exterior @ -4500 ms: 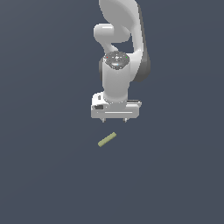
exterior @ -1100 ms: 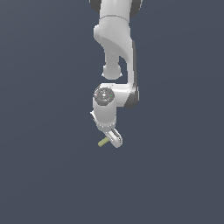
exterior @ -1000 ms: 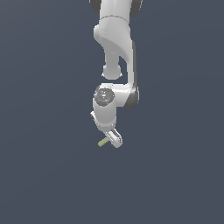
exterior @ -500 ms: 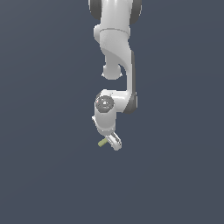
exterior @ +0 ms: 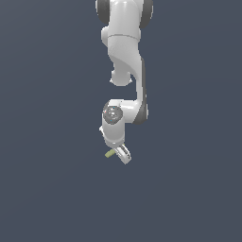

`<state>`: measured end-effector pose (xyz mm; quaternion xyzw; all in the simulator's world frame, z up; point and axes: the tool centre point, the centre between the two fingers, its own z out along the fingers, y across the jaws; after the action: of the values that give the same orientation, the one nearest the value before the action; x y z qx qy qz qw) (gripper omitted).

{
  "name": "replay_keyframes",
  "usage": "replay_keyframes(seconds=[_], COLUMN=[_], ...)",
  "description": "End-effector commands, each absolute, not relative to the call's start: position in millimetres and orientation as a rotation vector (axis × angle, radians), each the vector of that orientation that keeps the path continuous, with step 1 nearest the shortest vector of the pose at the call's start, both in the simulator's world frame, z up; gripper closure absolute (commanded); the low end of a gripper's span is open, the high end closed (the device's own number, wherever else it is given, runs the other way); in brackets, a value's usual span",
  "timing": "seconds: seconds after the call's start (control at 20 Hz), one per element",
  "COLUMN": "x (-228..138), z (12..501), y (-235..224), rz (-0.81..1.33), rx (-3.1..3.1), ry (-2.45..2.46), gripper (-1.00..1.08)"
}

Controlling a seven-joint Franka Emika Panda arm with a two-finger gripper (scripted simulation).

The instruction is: Pick up the object and move it to a goal position.

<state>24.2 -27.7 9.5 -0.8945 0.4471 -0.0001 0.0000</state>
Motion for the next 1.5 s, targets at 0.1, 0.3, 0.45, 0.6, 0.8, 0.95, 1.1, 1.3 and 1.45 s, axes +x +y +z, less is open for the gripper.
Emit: replay_keyframes(seconds=[0.1, 0.3, 0.45, 0.6, 0.8, 0.95, 1.1, 1.3, 1.45], x=[24.2, 24.2, 23.7, 22.6, 20.2, 17.7, 14.6, 9.9, 6.5], z=[7.7, 9.8, 13.9, 23.0, 43.3, 65.2, 93.0, 137.8, 173.3], y=[-26.4, -27.8, -28.6, -30.4, -34.7, -39.2, -45.0, -54.4, -61.9], rz=[0.0, -0.001, -0.001, -0.001, 0.0, 0.0, 0.001, 0.001, 0.001], rx=[-2.811, -2.81, -2.81, -2.81, -2.809, -2.809, -2.809, -2.809, -2.809], ry=[1.402, 1.405, 1.405, 1.405, 1.405, 1.405, 1.405, 1.405, 1.405], gripper=[1.08, 1.08, 1.08, 1.08, 1.08, 1.08, 1.08, 1.08, 1.08])
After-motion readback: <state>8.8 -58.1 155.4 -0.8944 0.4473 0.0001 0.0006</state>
